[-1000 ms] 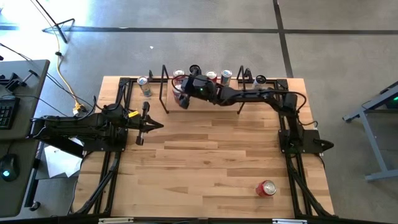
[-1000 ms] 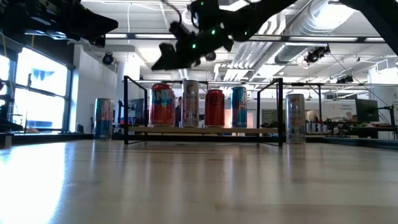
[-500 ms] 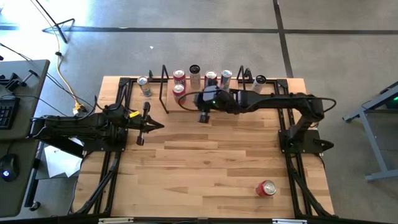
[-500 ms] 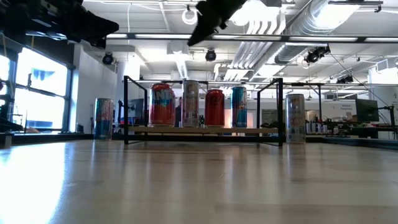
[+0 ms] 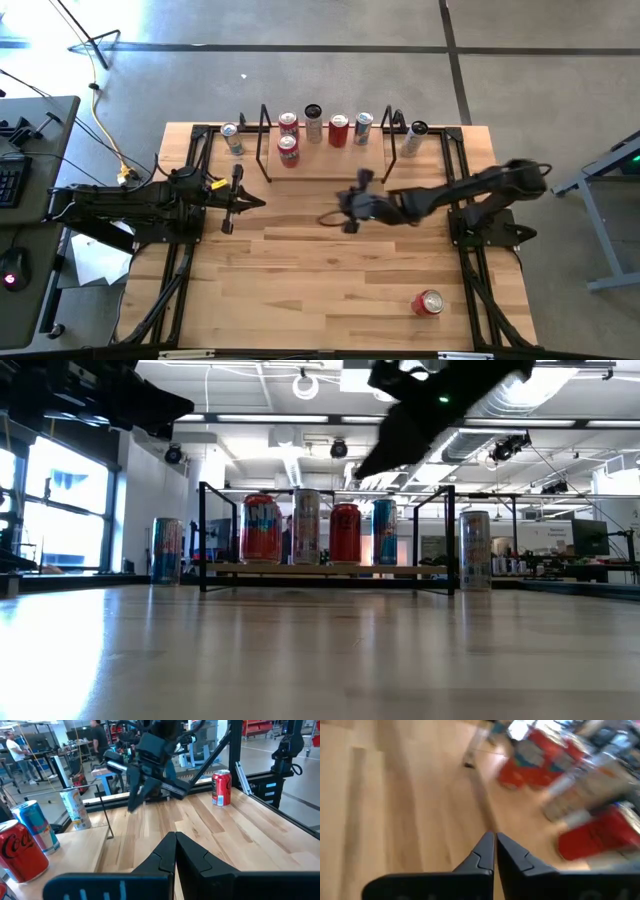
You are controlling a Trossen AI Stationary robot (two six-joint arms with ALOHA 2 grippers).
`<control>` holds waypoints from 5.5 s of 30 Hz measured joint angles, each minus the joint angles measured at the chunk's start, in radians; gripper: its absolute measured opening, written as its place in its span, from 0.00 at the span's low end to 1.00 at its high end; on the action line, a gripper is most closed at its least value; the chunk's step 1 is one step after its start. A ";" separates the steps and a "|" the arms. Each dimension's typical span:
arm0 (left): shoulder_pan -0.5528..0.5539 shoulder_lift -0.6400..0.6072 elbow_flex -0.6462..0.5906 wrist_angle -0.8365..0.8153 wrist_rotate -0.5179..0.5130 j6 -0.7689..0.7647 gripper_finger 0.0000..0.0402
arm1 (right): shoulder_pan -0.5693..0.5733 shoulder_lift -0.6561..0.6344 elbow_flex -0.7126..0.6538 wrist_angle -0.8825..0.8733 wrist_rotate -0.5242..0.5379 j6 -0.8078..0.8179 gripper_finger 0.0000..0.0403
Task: Place canned beverage on shelf
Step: Put the white yellow soda can on the shelf aligned with the white yellow soda can
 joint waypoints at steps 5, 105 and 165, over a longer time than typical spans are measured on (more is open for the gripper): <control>0.000 0.000 0.000 0.000 0.000 0.000 0.00 | 0.023 -0.236 -0.182 0.046 0.131 0.099 0.00; 0.000 0.000 0.000 -0.007 -0.007 0.003 0.00 | -0.892 -0.291 -0.434 0.179 -0.036 0.424 0.61; 0.000 0.000 0.000 -0.005 -0.007 -0.001 0.00 | -0.138 0.043 0.628 -0.445 0.167 0.414 0.61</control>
